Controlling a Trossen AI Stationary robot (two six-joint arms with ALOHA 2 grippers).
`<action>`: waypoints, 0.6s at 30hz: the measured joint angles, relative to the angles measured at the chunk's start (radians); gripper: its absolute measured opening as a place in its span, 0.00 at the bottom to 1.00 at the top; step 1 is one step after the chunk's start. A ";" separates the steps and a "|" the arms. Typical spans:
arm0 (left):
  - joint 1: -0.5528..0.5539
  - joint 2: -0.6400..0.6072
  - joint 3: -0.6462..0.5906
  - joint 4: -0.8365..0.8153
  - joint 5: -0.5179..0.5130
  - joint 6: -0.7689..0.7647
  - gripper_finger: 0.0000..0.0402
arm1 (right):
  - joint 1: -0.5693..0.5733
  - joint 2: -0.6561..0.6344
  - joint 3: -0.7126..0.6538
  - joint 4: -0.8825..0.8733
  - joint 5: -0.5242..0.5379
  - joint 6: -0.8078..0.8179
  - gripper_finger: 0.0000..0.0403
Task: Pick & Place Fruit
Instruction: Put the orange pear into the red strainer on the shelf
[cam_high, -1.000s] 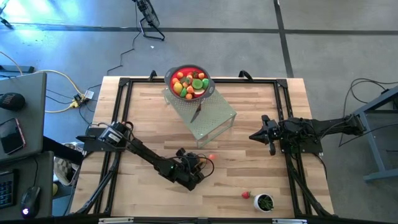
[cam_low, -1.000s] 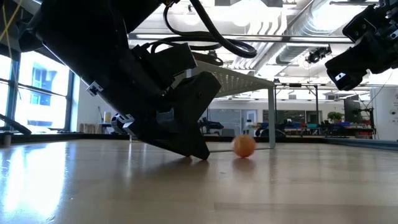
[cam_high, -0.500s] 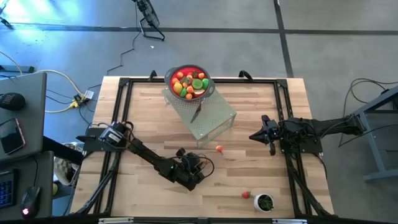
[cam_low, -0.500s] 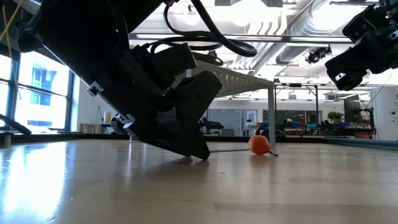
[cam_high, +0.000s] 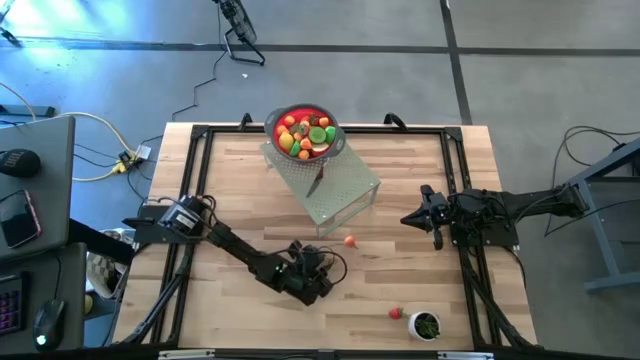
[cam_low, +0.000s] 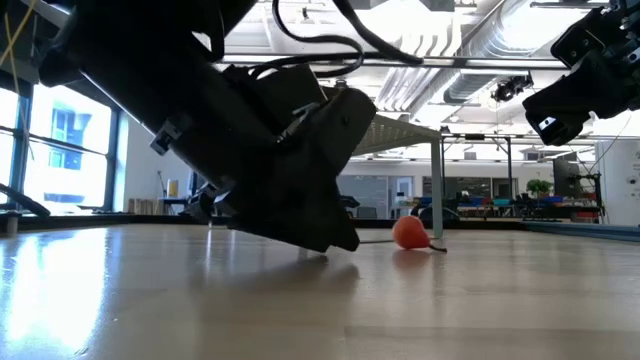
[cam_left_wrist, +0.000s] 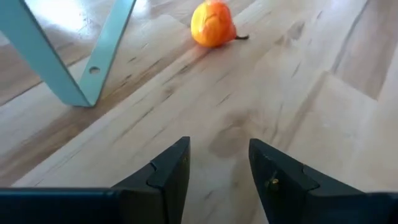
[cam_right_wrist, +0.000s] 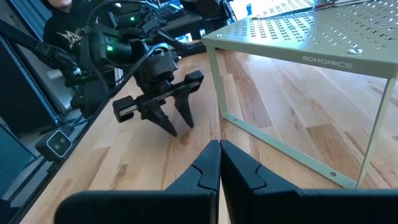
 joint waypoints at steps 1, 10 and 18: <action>-0.001 -0.002 0.000 0.000 0.001 0.000 0.40 | 0.000 0.000 0.000 0.000 0.000 0.000 0.01; -0.001 -0.014 0.002 0.014 -0.004 0.091 0.20 | 0.000 0.000 0.000 0.001 0.000 0.000 0.01; -0.001 -0.015 0.002 0.056 0.021 0.162 0.03 | 0.000 0.000 0.000 0.000 0.000 -0.001 0.01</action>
